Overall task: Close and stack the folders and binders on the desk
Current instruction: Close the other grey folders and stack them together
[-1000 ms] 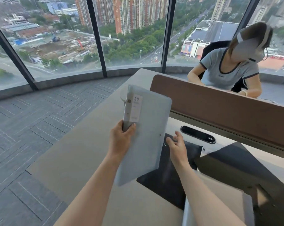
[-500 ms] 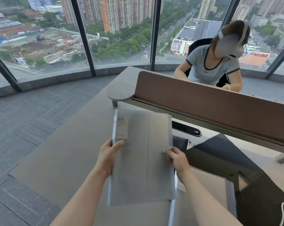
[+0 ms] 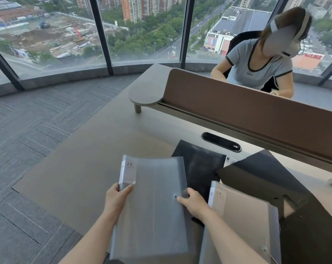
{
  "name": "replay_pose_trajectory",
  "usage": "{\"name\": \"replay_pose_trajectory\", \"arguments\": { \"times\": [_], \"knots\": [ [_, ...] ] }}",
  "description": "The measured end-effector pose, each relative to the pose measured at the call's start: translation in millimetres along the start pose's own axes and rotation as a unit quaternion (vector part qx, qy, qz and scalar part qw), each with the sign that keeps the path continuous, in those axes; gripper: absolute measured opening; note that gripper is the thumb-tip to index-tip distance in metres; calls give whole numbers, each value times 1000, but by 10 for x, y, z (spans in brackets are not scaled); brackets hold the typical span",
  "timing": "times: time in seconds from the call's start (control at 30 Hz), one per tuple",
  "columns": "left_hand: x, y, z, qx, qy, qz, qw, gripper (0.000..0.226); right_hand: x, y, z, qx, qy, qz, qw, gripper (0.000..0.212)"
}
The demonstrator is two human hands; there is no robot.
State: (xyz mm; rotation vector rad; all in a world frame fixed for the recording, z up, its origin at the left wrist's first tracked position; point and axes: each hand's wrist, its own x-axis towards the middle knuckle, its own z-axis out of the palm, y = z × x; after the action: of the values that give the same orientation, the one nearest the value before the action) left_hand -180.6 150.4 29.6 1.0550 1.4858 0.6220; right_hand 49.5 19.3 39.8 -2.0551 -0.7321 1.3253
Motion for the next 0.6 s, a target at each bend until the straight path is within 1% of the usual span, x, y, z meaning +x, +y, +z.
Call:
{"name": "replay_pose_trajectory", "arguments": {
  "times": [0.2, 0.37, 0.47, 0.6],
  "knots": [
    [110, -235, -51, 82, 14, -8, 997, 20, 74, 107, 203, -68, -1, 42, 997, 24],
    [95, -271, -11, 131, 21, 1, 991, 24, 140, 163, 280, -108, 22, 73, 991, 32],
    [83, -322, -5, 158, 20, -2, 987, 36, 164, 190, 315, -149, 29, 84, 985, 35],
    [99, -448, 15, 229, 29, 11, 973, 61, 166, 191, 359, -203, 31, 79, 975, 36]
  ]
}}
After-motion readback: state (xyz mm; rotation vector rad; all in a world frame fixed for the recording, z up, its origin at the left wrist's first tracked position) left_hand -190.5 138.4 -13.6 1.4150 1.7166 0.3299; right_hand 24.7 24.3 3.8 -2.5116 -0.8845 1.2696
